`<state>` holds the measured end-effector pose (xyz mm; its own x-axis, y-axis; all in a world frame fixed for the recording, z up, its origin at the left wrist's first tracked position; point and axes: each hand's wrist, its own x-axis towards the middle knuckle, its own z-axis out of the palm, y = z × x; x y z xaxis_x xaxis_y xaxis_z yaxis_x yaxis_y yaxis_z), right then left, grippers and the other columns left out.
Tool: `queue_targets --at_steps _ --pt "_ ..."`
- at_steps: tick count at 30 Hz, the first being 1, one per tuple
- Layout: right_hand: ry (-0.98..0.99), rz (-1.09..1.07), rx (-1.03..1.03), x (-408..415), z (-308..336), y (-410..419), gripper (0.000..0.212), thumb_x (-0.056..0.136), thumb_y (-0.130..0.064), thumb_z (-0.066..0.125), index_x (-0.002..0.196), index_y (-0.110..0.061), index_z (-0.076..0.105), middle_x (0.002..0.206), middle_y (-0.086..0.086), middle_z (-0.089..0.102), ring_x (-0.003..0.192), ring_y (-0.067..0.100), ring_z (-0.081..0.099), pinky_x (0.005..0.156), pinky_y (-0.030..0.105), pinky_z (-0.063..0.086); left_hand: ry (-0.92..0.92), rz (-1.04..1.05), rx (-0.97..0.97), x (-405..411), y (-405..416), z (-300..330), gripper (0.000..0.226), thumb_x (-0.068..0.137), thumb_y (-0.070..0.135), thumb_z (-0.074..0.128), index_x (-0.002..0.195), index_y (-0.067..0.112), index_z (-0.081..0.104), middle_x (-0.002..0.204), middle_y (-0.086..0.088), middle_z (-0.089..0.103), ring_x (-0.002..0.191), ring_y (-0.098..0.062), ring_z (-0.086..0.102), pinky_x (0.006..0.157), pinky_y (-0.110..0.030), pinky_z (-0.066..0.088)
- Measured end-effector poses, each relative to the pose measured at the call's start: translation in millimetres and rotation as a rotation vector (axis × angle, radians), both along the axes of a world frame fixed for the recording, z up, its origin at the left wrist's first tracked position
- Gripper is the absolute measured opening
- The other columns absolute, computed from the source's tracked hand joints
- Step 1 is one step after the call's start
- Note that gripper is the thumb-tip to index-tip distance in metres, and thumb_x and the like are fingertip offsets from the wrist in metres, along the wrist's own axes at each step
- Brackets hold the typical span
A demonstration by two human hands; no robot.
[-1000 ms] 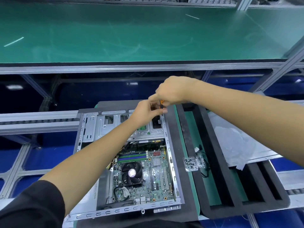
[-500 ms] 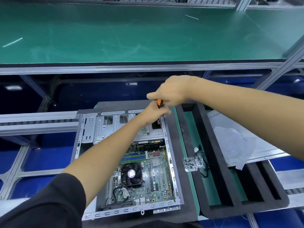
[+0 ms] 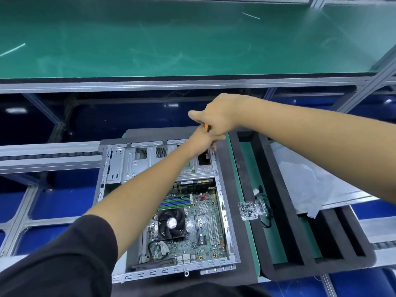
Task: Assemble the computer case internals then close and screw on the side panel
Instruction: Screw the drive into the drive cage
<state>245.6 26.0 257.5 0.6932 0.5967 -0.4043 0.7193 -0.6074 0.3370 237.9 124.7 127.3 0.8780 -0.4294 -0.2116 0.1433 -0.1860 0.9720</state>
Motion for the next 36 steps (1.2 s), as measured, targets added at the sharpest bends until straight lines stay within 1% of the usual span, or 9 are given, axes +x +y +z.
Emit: queue_targets --at_steps 4,8,11,16,19,21,26,29,36 --pt "0.072 -0.002 0.045 0.6 -1.1 -1.3 0.026 0.093 -0.018 0.044 0.110 -0.024 0.026 0.065 0.005 0.051 0.052 0.023 0.044 0.048 0.033 0.029 -0.046 -0.085 0.040 3.0 10.1 0.1 0.015 0.091 0.010 0.068 0.086 -0.002 0.060 0.060 -0.005 0.046 0.058 -0.016 0.044 0.064 -0.033 0.044" --pt "0.031 -0.161 -0.014 1.0 -9.6 4.1 0.016 0.099 -0.025 0.041 0.108 -0.012 0.044 0.069 0.002 0.048 0.056 0.019 0.045 0.048 0.031 0.030 -0.162 0.298 0.056 -22.7 -7.3 -10.6 0.022 0.080 0.028 0.071 0.086 0.009 0.061 0.067 0.004 0.057 0.060 -0.012 0.048 0.058 -0.028 0.040" --pt "0.011 -0.148 -0.118 0.0 -10.9 3.6 0.031 0.103 -0.033 0.039 0.107 -0.010 0.060 0.071 -0.001 0.052 0.058 0.017 0.047 0.048 0.031 0.031 -0.123 0.410 -0.083 -35.9 -29.8 -14.5 0.017 0.086 0.016 0.072 0.073 0.007 0.064 0.064 0.004 0.051 0.061 -0.011 0.041 0.059 -0.027 0.036" --pt "0.114 0.035 0.031 -1.8 -4.9 -8.1 0.026 0.097 -0.039 0.048 0.109 -0.023 0.031 0.066 -0.002 0.054 0.055 0.019 0.050 0.048 0.032 0.031 -0.036 0.028 -0.102 -6.9 -4.7 -11.0 0.011 0.089 0.011 0.062 0.080 0.013 0.056 0.056 0.006 0.048 0.055 -0.006 0.042 0.057 -0.021 0.040" --pt "0.150 0.105 0.073 -0.1 -3.0 -7.7 0.027 0.090 -0.025 0.050 0.099 -0.032 0.025 0.066 -0.001 0.055 0.056 0.023 0.051 0.049 0.033 0.030 0.076 -0.065 -0.092 -3.2 11.8 -14.4 0.014 0.088 0.015 0.069 0.082 0.013 0.056 0.065 -0.001 0.046 0.063 -0.012 0.044 0.070 -0.030 0.044" --pt "0.150 0.051 0.078 1.4 -6.9 -4.8 0.024 0.089 -0.017 0.046 0.099 -0.028 0.026 0.067 0.003 0.053 0.057 0.025 0.048 0.050 0.033 0.029 0.044 -0.074 -0.063 -1.6 17.8 -13.8 0.021 0.086 0.014 0.072 0.075 0.016 0.056 0.063 0.004 0.046 0.060 -0.009 0.043 0.065 -0.025 0.041" --pt "0.072 -0.112 0.056 -2.8 -15.2 2.8 0.013 0.094 -0.017 0.049 0.099 -0.010 0.040 0.067 0.004 0.048 0.054 0.021 0.044 0.048 0.032 0.032 -0.177 0.294 0.055 -31.0 -8.0 -23.4 0.021 0.079 0.021 0.076 0.084 0.009 0.061 0.059 0.016 0.054 0.055 0.000 0.050 0.053 -0.013 0.041" --pt "-0.008 -0.074 -0.063 -7.8 -19.0 12.2 0.009 0.097 -0.015 0.049 0.100 -0.008 0.044 0.067 0.002 0.042 0.054 0.020 0.042 0.047 0.033 0.031 -0.089 0.373 -0.044 -25.9 -22.1 -8.8 0.021 0.090 -0.006 0.063 0.078 0.010 0.062 0.065 0.008 0.057 0.062 -0.001 0.053 0.055 -0.005 0.041" --pt "0.076 0.180 -0.063 2.2 -0.4 -3.8 0.017 0.096 -0.025 0.045 0.108 -0.020 0.036 0.065 0.001 0.051 0.054 0.021 0.045 0.051 0.034 0.033 0.036 -0.090 0.122 -9.3 9.6 6.4 0.030 0.086 0.008 0.071 0.064 0.014 0.051 0.057 -0.004 0.047 0.050 -0.011 0.042 0.053 -0.028 0.039"
